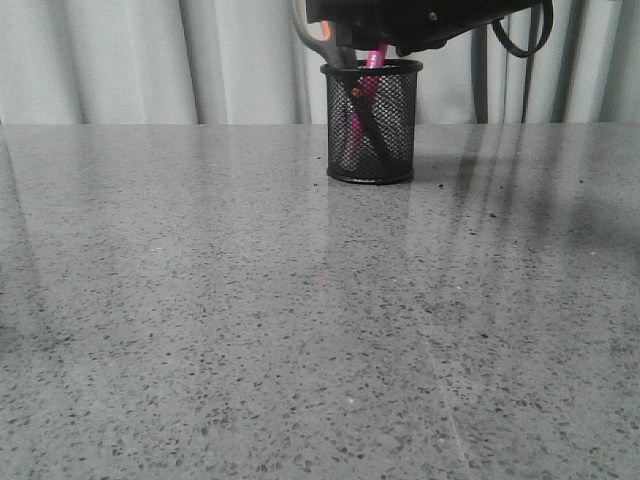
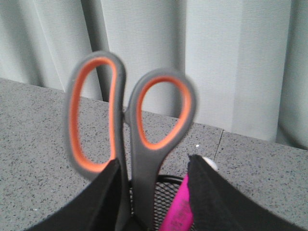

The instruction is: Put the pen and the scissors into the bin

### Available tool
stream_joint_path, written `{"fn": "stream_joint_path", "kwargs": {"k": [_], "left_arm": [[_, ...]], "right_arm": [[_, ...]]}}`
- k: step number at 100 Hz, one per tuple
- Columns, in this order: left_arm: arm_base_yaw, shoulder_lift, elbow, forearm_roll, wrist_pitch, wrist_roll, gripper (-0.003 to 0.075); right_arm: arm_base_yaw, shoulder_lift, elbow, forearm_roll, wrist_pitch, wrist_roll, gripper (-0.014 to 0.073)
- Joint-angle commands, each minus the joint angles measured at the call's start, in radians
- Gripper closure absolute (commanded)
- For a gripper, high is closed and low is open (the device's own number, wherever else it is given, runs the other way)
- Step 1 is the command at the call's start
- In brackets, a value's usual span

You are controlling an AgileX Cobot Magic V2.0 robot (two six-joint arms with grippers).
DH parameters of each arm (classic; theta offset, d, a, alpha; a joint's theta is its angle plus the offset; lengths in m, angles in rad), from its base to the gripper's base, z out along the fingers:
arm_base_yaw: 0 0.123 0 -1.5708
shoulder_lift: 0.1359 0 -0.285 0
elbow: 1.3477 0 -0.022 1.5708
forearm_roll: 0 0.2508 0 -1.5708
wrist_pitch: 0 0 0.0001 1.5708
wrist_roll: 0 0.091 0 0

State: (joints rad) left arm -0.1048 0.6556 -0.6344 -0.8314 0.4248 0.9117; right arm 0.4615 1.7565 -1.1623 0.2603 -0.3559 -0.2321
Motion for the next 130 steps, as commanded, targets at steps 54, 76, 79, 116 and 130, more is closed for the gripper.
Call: {"fn": "stream_joint_path", "kwargs": {"k": [54, 76, 79, 116, 130], "left_arm": [[0.003, -0.005, -0.026, 0.008, -0.043, -0.007, 0.0739], [0.003, -0.061, 0.050, 0.011, -0.148, 0.001, 0.0739], [0.003, -0.086, 0.070, 0.009, -0.172, 0.001, 0.0739], [0.003, -0.489, 0.393, -0.083, -0.285, 0.001, 0.0739], [0.003, -0.650, 0.459, -0.142, -0.282, 0.001, 0.0739]], "right_arm": [[-0.007, -0.583, 0.154, -0.015, 0.080, -0.124, 0.0657], [-0.007, -0.901, 0.487, -0.015, 0.062, -0.124, 0.0657], [-0.007, -0.951, 0.529, -0.015, 0.062, -0.124, 0.0657], [-0.007, -1.461, 0.953, 0.084, 0.097, -0.124, 0.0658], [-0.007, -1.588, 1.032, 0.084, 0.144, -0.124, 0.0658]]}}
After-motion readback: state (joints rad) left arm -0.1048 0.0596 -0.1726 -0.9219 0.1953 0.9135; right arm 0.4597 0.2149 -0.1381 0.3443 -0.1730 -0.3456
